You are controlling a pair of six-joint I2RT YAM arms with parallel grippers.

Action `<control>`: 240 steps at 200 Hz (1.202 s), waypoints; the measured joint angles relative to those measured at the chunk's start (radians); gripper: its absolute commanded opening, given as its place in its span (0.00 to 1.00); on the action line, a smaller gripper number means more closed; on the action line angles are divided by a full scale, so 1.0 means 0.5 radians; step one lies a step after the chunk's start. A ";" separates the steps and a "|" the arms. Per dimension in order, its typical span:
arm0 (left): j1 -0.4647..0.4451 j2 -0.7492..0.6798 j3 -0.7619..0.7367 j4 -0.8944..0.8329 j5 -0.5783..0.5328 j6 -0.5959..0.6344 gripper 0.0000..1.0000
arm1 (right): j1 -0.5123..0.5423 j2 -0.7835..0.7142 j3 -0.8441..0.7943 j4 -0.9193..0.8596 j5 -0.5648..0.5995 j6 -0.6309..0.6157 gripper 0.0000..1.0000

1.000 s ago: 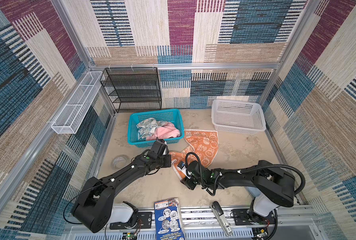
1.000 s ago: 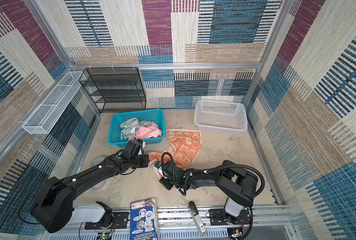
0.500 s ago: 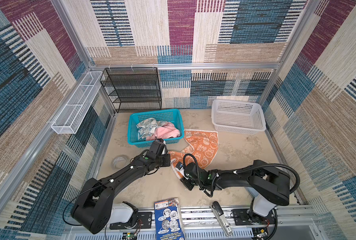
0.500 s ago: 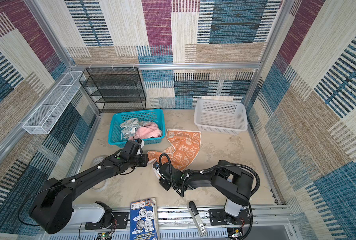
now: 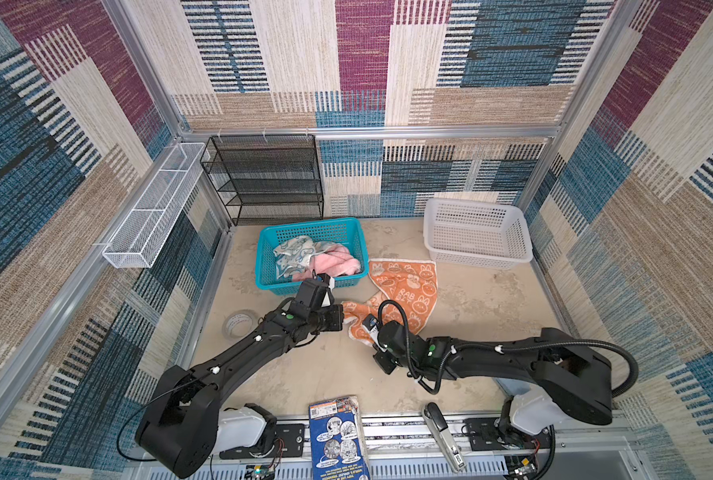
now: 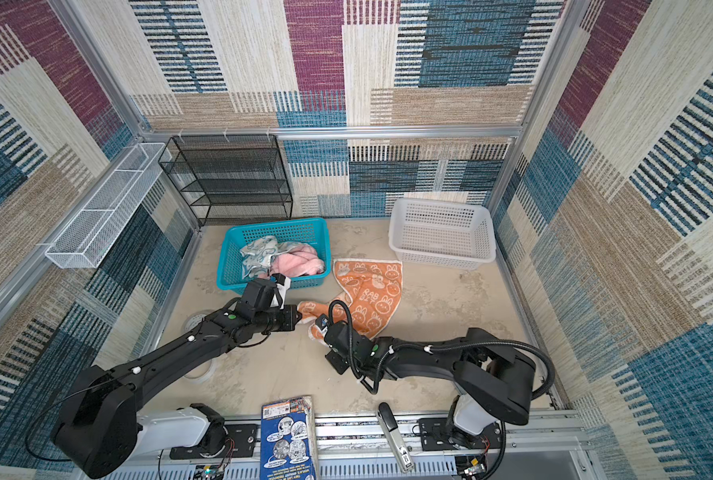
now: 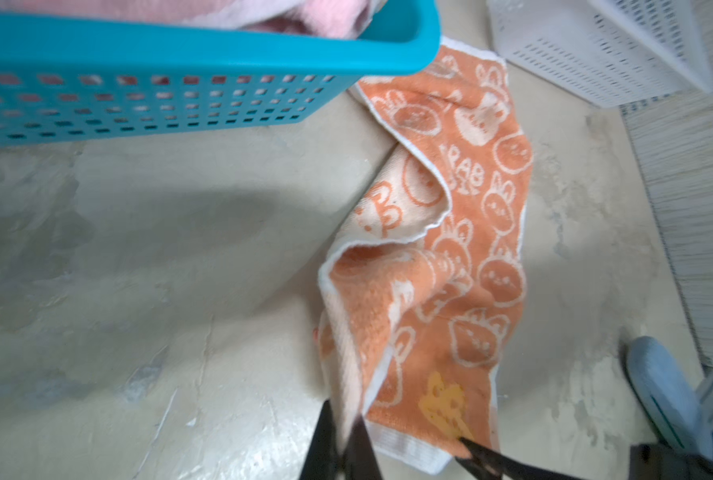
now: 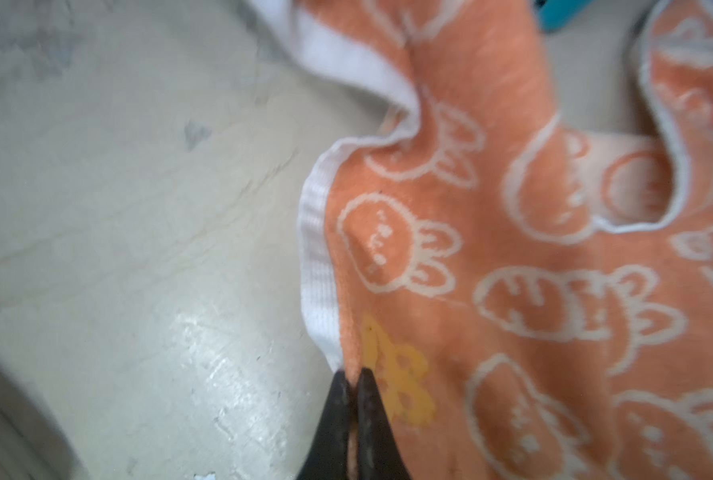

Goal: Fold and stack the towels
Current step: 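Lift the towel by two corners with both grippers, raising it high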

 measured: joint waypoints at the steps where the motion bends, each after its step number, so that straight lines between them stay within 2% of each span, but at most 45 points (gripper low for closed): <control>1: 0.000 -0.002 0.003 0.001 0.004 0.000 0.00 | -0.004 -0.006 0.002 -0.003 0.004 0.001 0.00; 38: 0.000 -0.084 0.270 -0.031 0.130 -0.008 0.00 | -0.195 -0.290 0.208 -0.159 0.234 0.020 0.00; 84: 0.000 -0.092 0.784 -0.095 0.258 -0.064 0.00 | -0.446 -0.625 0.597 -0.378 0.533 -0.056 0.00; 115: -0.004 -0.079 1.021 -0.085 0.357 -0.161 0.00 | -0.482 -0.781 0.808 -0.414 0.625 -0.187 0.00; 162: -0.057 -0.113 1.146 0.086 0.551 -0.417 0.00 | -0.486 -0.921 1.011 -0.454 0.561 -0.376 0.00; 240: -0.144 -0.355 1.293 0.322 0.600 -0.632 0.00 | -0.486 -1.091 1.272 -0.484 0.201 -0.475 0.00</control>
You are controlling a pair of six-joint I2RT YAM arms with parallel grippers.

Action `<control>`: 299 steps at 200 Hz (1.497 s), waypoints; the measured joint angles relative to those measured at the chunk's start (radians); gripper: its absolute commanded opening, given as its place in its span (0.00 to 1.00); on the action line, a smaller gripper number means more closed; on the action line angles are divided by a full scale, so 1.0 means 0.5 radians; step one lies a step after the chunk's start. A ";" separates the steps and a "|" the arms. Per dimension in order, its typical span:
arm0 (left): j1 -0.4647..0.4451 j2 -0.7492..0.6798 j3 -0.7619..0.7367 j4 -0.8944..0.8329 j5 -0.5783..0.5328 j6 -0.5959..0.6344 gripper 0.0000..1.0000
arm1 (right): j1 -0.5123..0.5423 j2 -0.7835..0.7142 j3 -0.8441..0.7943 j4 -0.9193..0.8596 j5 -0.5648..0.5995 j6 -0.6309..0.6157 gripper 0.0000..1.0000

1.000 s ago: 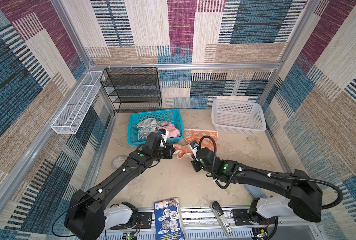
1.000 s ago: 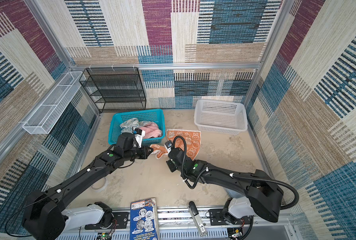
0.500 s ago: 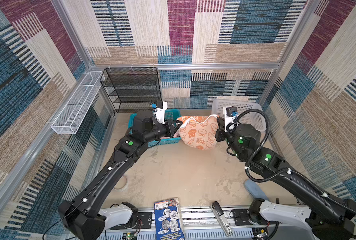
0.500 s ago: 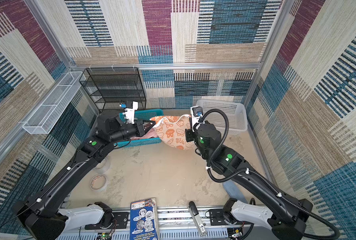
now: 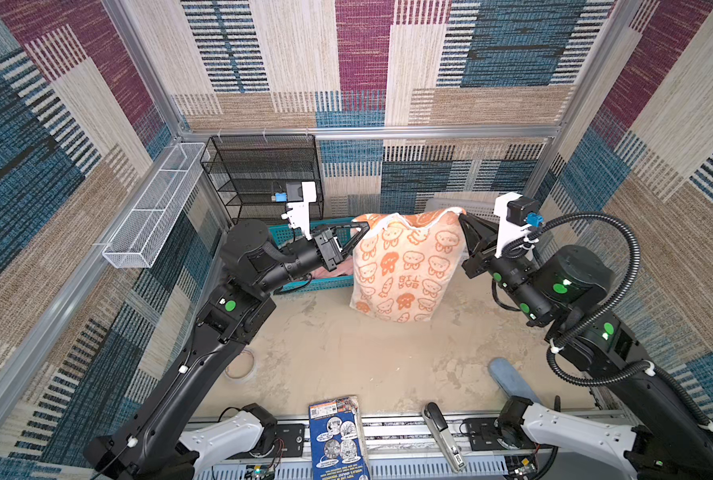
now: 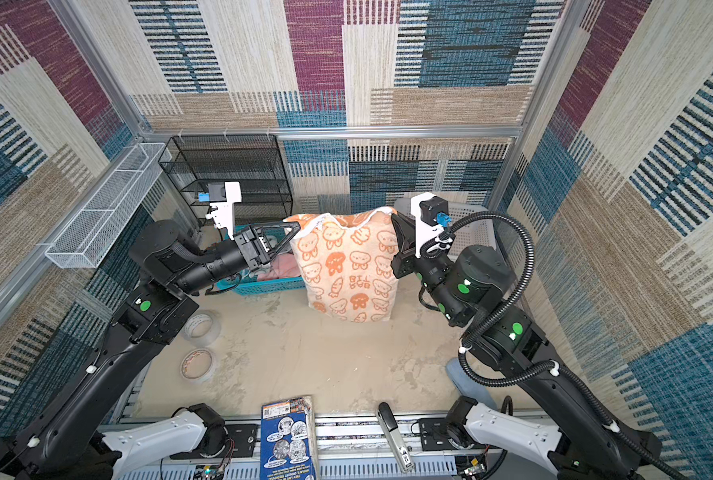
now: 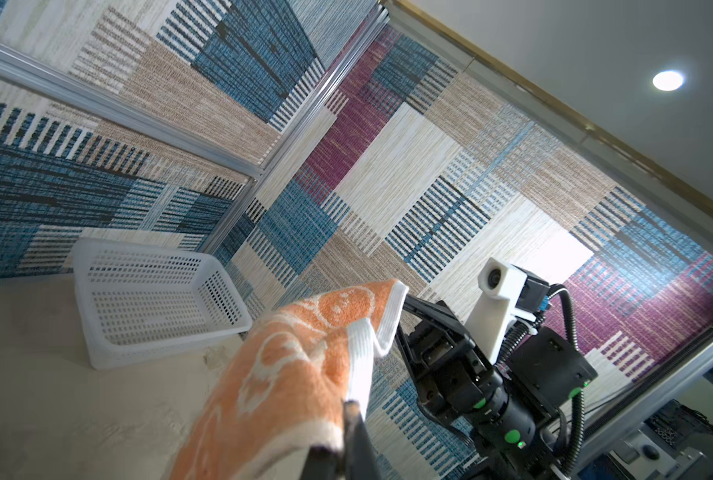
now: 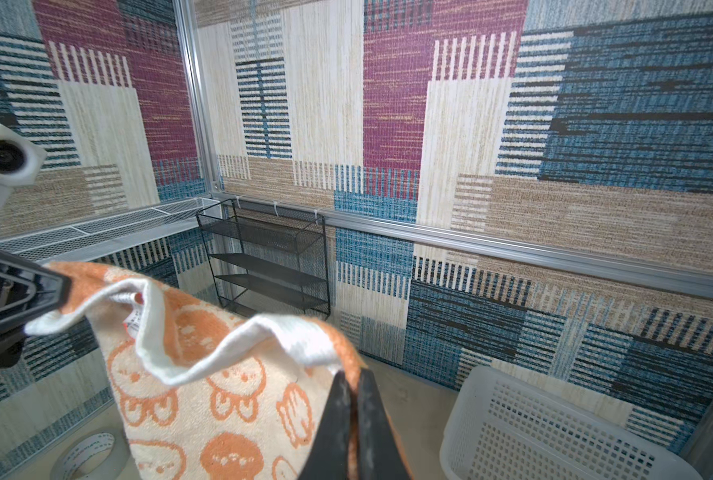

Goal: Fold and stack the towels
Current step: 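Lift the towel by two corners with both grippers, raising it high, then hold the towel hanging between both grippers and lower it onto the table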

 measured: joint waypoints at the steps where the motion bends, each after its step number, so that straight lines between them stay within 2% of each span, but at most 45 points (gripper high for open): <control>1: -0.001 -0.002 0.000 0.002 0.000 -0.001 0.00 | 0.000 -0.001 0.001 0.000 -0.002 0.000 0.00; 41: -0.003 -0.146 -0.207 0.089 -0.082 -0.059 0.00 | -0.002 -0.068 -0.093 -0.009 -0.044 0.036 0.00; 63: -0.003 -0.143 -0.333 0.089 -0.180 -0.072 0.00 | -0.002 -0.081 -0.208 -0.018 0.027 0.076 0.00; 128: 0.007 0.298 -0.282 0.061 -0.275 -0.051 0.00 | -0.018 0.031 -0.319 -0.050 0.381 0.039 0.00; 167: 0.010 0.381 -0.228 0.051 -0.272 -0.023 0.00 | -0.027 0.041 -0.308 -0.051 0.423 -0.025 0.00; 202: 0.010 0.235 -0.223 0.045 -0.256 0.007 0.00 | -0.027 0.060 -0.217 -0.110 0.262 -0.047 0.00; 299: 0.008 -0.175 -0.333 -0.040 -0.210 0.011 0.00 | -0.027 0.006 -0.063 -0.259 -0.400 -0.004 0.00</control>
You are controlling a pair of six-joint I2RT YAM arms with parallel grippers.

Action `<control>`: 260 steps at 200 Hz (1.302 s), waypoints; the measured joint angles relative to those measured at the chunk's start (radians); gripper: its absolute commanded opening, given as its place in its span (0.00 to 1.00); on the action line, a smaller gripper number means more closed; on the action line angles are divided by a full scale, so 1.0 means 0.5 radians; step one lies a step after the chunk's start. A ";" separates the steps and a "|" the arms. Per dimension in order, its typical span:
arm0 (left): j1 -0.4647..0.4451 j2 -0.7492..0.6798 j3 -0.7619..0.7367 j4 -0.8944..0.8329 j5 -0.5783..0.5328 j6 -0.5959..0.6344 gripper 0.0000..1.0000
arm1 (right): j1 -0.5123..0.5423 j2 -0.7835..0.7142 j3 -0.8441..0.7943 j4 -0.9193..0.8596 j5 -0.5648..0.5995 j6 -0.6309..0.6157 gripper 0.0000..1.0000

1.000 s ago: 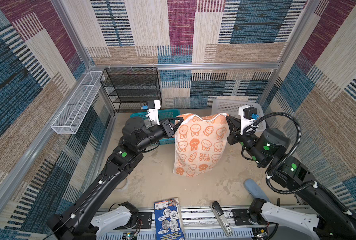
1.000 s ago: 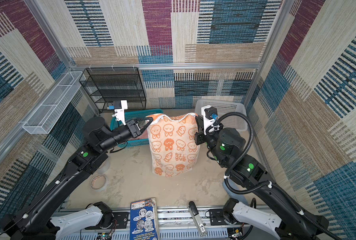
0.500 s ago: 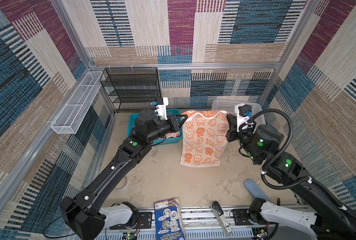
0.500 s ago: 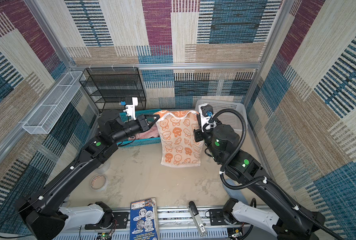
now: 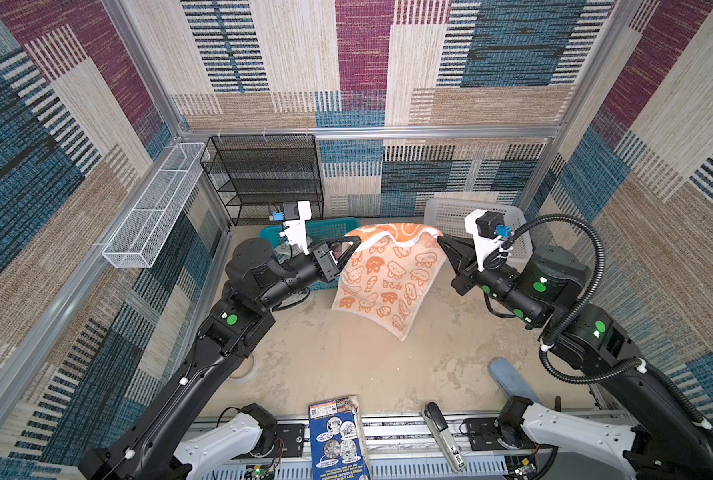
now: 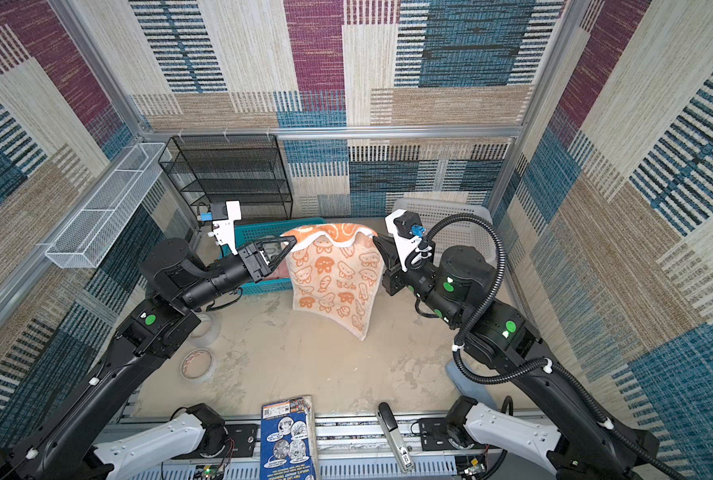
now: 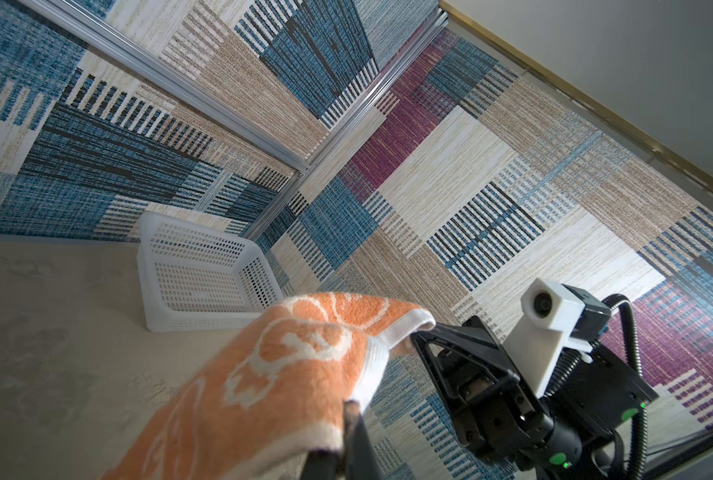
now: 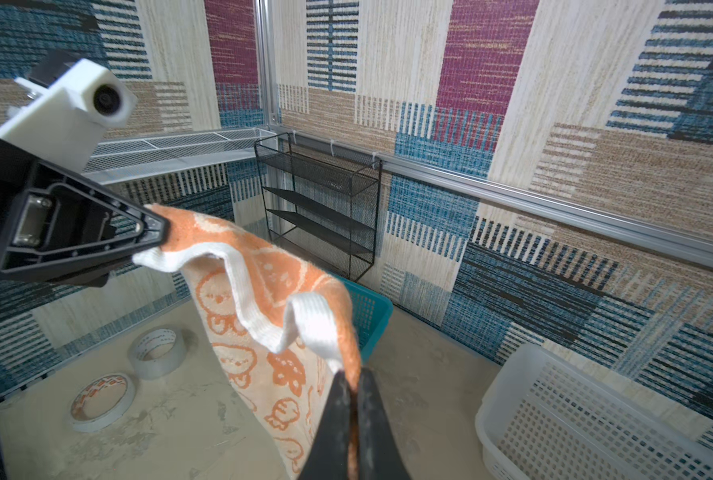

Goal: Fold and stack the towels
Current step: 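Hold the towel hanging between both grippers and lower it onto the table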

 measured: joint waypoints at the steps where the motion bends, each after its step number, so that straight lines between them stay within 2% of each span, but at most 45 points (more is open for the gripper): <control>1: 0.000 -0.004 -0.001 -0.003 -0.001 0.000 0.00 | 0.000 0.000 0.000 0.000 0.000 0.000 0.00; 26: 0.000 -0.030 0.015 -0.046 -0.019 0.016 0.00 | 0.000 -0.024 0.014 -0.011 -0.018 0.067 0.00; 58: 0.002 0.126 0.146 -0.125 -0.051 0.080 0.00 | 0.000 -0.003 -0.035 -0.053 0.239 0.148 0.00; 108: 0.002 0.687 0.403 -0.154 -0.031 0.142 0.00 | -0.014 0.042 -0.218 -0.116 0.719 0.191 0.00; 141: 0.002 1.072 0.515 -0.098 0.050 0.148 0.00 | -0.118 0.069 -0.342 -0.081 0.877 0.182 0.00; 176: 0.002 1.325 0.529 0.021 0.112 0.148 0.00 | -0.262 0.131 -0.564 -0.002 0.871 0.205 0.00; 260: 0.002 1.666 0.465 0.206 0.175 0.217 0.00 | -0.393 0.229 -1.061 0.108 0.555 0.570 0.00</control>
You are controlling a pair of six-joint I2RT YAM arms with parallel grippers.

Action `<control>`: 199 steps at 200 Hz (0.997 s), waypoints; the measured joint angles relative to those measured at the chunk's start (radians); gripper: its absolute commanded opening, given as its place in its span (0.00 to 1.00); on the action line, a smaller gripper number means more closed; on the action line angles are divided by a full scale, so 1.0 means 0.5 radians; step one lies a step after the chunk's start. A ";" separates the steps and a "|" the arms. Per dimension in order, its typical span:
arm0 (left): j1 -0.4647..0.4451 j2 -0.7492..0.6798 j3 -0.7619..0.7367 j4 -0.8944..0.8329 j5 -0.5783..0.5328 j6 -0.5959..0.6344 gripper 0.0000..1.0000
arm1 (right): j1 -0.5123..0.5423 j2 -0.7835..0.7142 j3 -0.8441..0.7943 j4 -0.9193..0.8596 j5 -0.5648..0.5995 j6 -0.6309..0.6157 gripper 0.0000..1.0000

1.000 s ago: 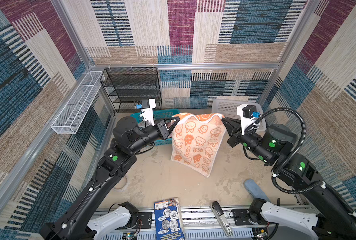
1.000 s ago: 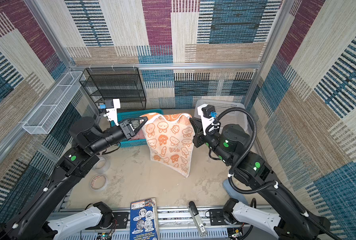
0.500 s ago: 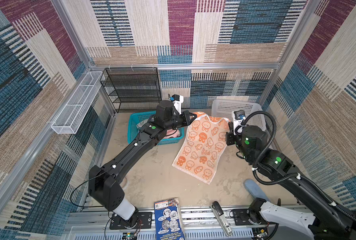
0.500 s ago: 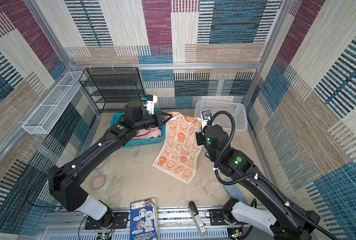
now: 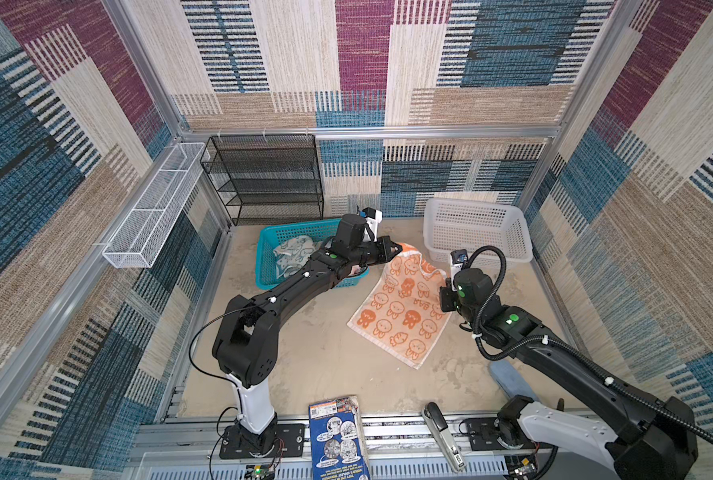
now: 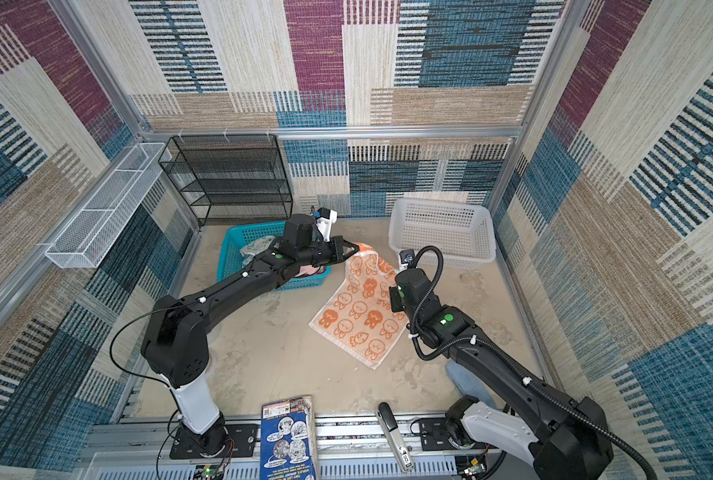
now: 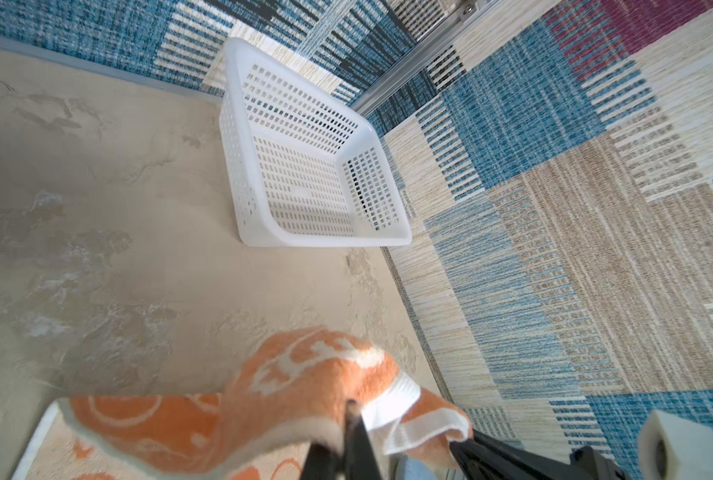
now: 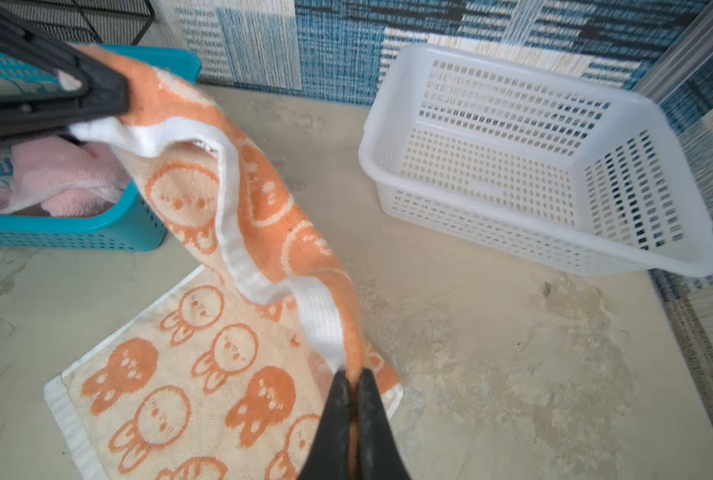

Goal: Fold and stack the towels
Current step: 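Hold the towel hanging between both grippers and lower it onto the table, then fold the held edge over the towel with the right gripper while left holds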

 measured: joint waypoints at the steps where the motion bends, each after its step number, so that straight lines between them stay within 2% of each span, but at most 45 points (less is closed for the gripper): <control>1: 0.000 0.004 0.000 0.000 0.001 0.004 0.00 | 0.000 -0.001 -0.003 0.000 -0.003 0.002 0.00; 51: 0.004 0.166 0.205 0.027 0.118 0.098 0.00 | -0.045 -0.115 -0.044 0.037 -0.043 0.046 0.00; 82: 0.005 0.315 0.384 0.054 0.208 0.118 0.00 | -0.099 -0.037 0.026 0.124 -0.032 -0.024 0.00; 138: 0.015 0.458 0.477 0.135 0.244 0.117 0.00 | -0.278 0.138 0.086 0.302 -0.014 -0.136 0.00; 199: 0.023 0.566 0.531 0.058 0.237 0.230 0.00 | -0.296 0.120 -0.079 0.343 -0.140 -0.160 0.00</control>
